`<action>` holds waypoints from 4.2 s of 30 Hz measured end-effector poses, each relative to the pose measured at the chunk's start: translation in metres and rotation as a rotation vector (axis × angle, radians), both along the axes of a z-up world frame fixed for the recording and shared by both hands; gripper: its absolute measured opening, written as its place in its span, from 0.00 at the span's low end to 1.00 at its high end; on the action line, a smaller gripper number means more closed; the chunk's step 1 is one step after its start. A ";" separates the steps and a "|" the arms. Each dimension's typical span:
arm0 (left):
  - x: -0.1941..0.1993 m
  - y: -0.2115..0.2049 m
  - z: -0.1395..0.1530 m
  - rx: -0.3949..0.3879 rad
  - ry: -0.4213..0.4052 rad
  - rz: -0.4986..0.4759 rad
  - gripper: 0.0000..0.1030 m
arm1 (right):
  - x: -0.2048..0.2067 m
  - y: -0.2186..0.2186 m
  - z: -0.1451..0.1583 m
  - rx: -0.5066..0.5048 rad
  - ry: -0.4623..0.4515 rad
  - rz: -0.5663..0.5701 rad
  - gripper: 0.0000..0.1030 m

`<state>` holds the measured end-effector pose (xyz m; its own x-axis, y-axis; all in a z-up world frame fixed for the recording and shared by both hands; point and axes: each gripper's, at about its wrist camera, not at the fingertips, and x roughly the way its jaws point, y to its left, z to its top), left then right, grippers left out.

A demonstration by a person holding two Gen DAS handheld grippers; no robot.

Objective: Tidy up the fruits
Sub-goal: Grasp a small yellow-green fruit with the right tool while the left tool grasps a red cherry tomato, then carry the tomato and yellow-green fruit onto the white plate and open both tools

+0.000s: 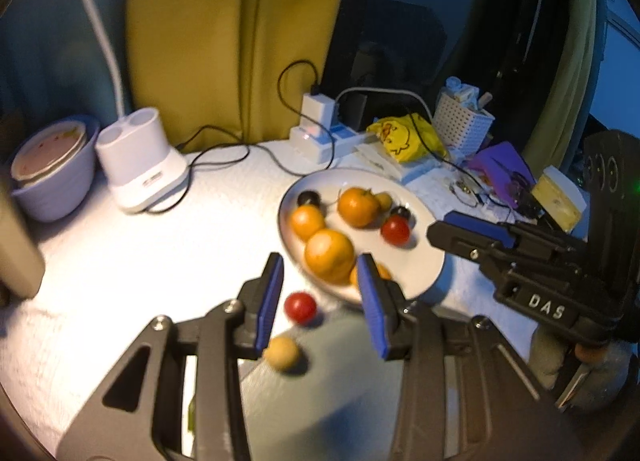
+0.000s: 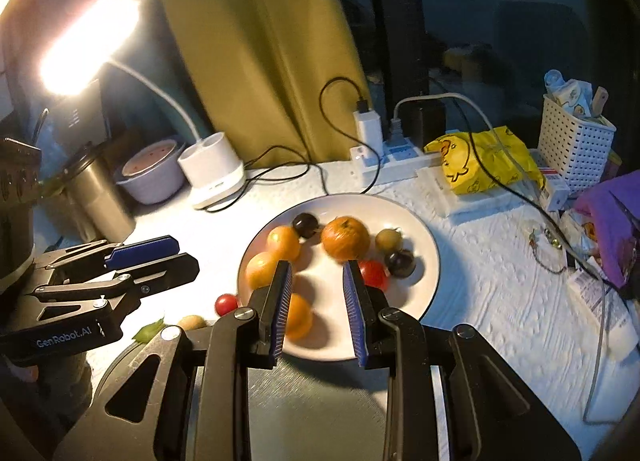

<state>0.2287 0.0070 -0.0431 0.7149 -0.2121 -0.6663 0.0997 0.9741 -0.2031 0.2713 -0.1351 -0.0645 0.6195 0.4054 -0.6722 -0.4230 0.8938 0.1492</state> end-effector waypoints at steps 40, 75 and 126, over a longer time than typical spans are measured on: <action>-0.068 0.088 -0.043 -0.092 0.043 0.131 0.39 | -0.037 0.114 -0.046 -0.100 0.139 0.184 0.27; -0.016 0.012 -0.050 0.019 0.103 -0.003 0.39 | -0.027 0.033 -0.020 -0.031 0.060 0.054 0.27; 0.005 -0.069 -0.018 0.092 0.018 -0.170 0.27 | -0.005 -0.044 -0.012 0.002 0.039 -0.086 0.27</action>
<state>0.2338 -0.0619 -0.0608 0.6616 -0.2660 -0.7010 0.2615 0.9581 -0.1168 0.2667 -0.1795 -0.0763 0.6255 0.3527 -0.6959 -0.3383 0.9264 0.1655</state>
